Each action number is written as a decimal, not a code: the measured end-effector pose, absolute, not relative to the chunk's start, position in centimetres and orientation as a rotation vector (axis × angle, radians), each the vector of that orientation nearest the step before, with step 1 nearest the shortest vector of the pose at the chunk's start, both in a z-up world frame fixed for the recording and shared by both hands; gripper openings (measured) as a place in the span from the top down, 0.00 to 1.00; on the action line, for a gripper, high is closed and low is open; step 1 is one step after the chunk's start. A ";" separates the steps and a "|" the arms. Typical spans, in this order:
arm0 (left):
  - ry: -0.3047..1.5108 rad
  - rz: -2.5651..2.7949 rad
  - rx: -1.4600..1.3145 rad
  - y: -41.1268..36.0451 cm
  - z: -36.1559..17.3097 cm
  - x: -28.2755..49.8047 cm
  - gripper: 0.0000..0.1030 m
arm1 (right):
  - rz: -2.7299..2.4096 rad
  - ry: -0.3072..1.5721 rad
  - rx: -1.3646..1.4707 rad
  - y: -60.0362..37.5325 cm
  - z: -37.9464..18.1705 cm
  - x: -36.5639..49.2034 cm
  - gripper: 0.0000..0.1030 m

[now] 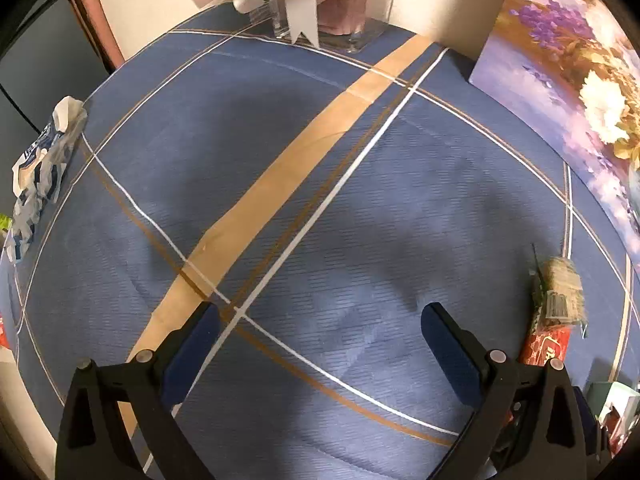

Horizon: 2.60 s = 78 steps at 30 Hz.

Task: Organize snacks
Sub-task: 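Lower right gripper over the red rectangular cake packet and close on it, then grasp the green-edged round biscuit packet with left gripper while right gripper holds the red packet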

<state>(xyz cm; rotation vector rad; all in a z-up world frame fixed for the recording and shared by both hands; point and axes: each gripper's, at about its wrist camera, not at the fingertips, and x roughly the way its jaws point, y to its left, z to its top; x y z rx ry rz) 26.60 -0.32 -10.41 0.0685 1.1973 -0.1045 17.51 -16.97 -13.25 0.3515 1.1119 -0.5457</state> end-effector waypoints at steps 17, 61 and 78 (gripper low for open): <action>1.180 -0.184 0.076 -2.8 -9.5 24.8 0.02 | -0.512 1.071 0.312 -17.6 -12.3 15.7 0.47; 1.147 -0.217 0.034 -2.7 -8.4 24.8 0.02 | -0.418 1.181 0.340 -19.0 -11.7 13.8 0.54; 1.152 -0.486 0.144 -12.1 -8.4 25.2 0.03 | -0.578 1.032 0.489 -23.2 -11.7 13.1 0.54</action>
